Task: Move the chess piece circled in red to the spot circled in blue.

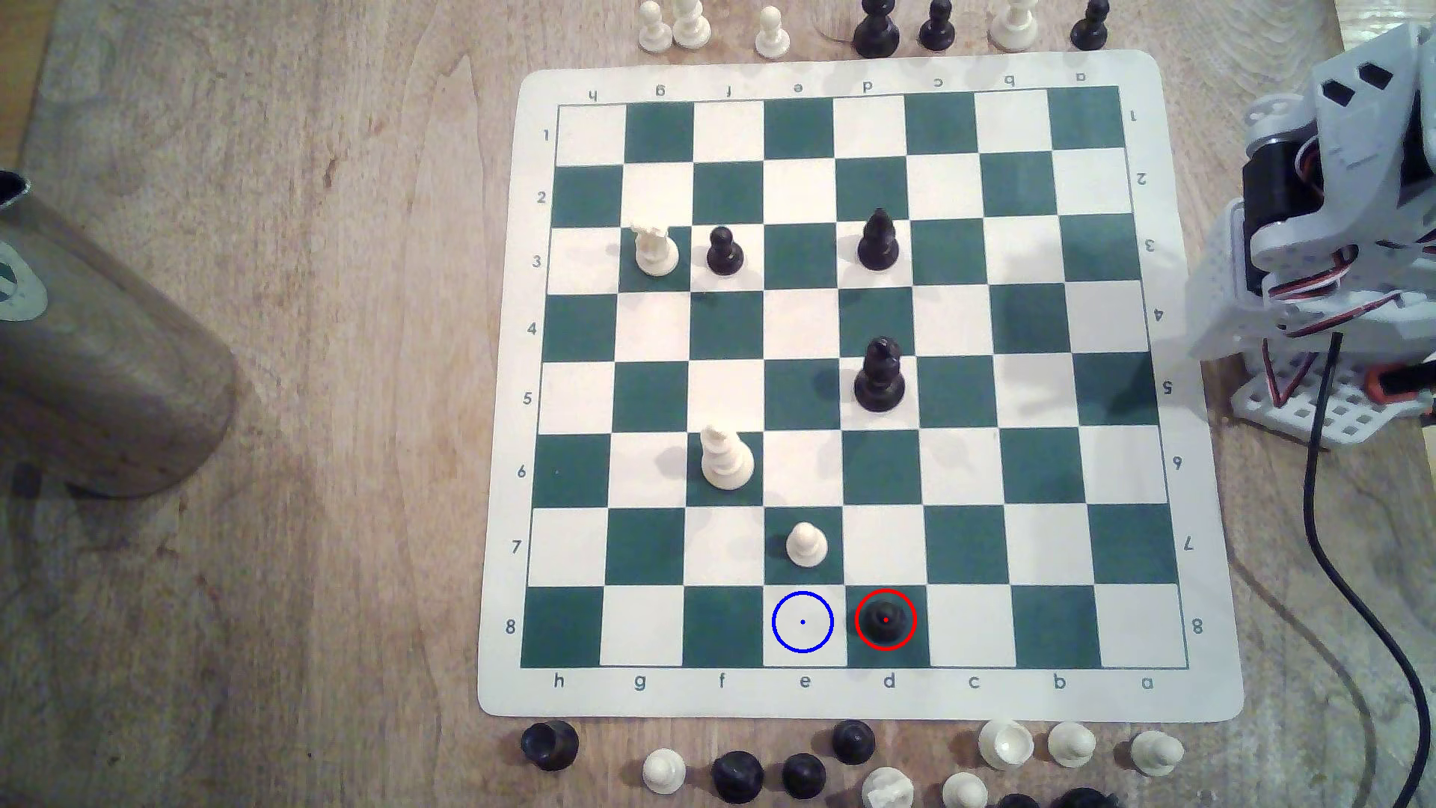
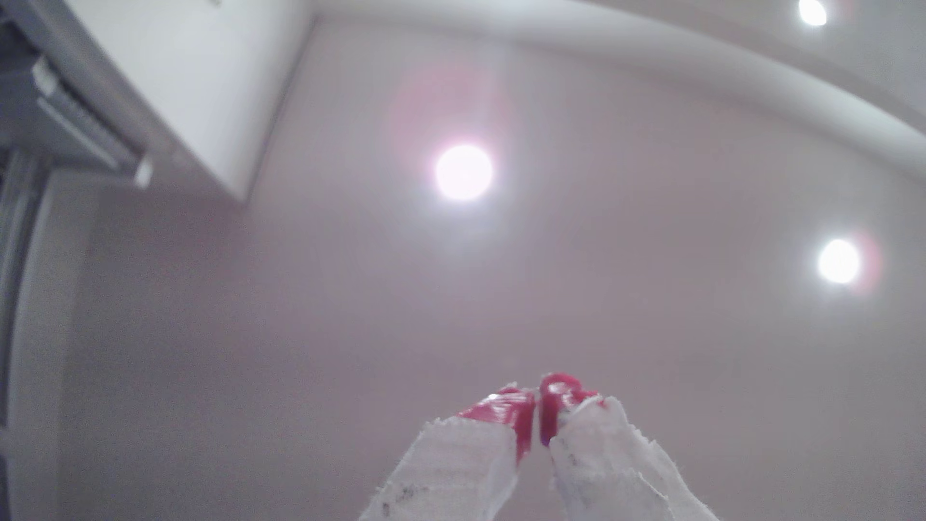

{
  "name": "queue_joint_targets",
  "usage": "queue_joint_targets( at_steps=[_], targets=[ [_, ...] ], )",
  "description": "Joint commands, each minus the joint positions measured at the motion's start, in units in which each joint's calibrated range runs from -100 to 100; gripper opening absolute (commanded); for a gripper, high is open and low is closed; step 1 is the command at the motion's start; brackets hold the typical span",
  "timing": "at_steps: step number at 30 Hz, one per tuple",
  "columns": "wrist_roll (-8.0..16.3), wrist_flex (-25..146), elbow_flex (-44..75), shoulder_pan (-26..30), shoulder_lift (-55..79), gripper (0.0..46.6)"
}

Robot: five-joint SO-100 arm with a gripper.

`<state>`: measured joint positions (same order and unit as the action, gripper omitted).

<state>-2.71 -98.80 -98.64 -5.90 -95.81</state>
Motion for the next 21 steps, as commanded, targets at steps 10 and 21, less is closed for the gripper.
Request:
queue_joint_targets(
  at_steps=[10,21],
  targets=[
    [-0.15,23.13,7.62,4.61,-0.03,0.2],
    [0.15,76.94,26.3,9.85,0.06,0.2]
  ],
)
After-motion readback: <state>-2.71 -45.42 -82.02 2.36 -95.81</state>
